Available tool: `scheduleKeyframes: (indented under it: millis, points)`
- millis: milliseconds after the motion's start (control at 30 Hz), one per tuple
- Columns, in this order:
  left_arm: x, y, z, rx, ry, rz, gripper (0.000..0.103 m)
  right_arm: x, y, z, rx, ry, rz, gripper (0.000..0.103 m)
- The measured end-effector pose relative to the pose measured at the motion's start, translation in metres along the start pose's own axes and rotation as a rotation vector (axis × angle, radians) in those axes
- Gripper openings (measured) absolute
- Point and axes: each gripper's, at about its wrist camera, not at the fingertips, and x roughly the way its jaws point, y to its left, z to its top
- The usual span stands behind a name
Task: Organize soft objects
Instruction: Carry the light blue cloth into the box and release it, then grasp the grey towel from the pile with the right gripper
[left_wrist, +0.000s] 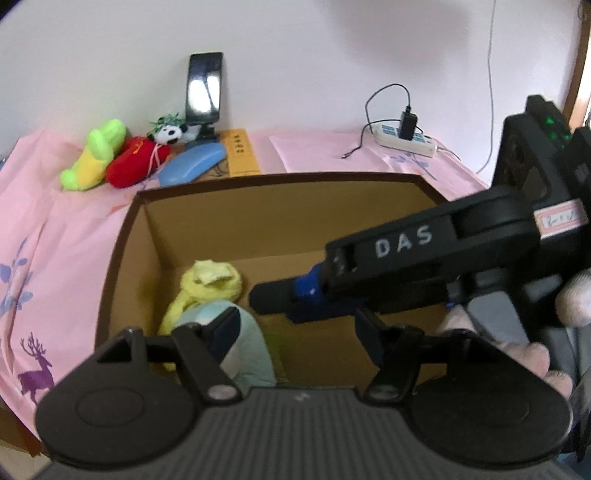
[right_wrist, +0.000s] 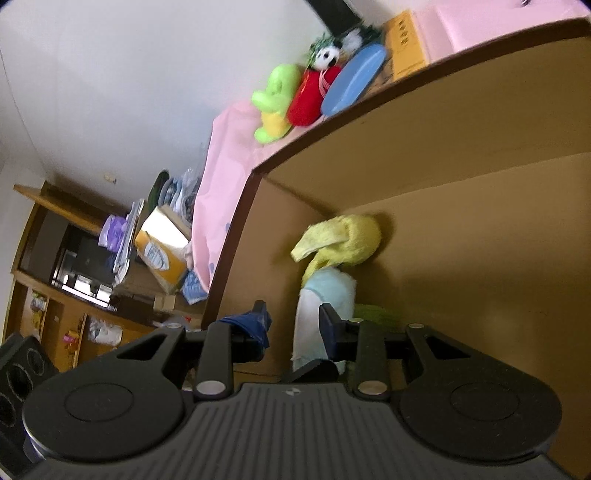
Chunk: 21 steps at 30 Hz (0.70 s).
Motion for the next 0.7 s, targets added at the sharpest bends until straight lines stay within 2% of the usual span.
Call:
scheduleKeyframes:
  millis: [367,500,567,700]
  points:
    - [-0.008,-0.040,0.010,0.060,-0.011,-0.074,0.067,-0.062,-0.016,-0.010,0.009,-0.172,-0.067,0.015]
    - [-0.008,-0.066,0.014,0.100,-0.013,-0.117,0.067,-0.085,-0.027,-0.016,0.026,-0.214,-0.092,0.014]
    - [-0.007,-0.078,0.017,0.113,-0.016,-0.138,0.067,-0.098,-0.032,-0.020,0.025,-0.235,-0.096,0.009]
    - [-0.005,-0.109,0.022,0.144,-0.022,-0.182,0.067,-0.126,-0.033,-0.028,-0.024,-0.292,-0.114,0.012]
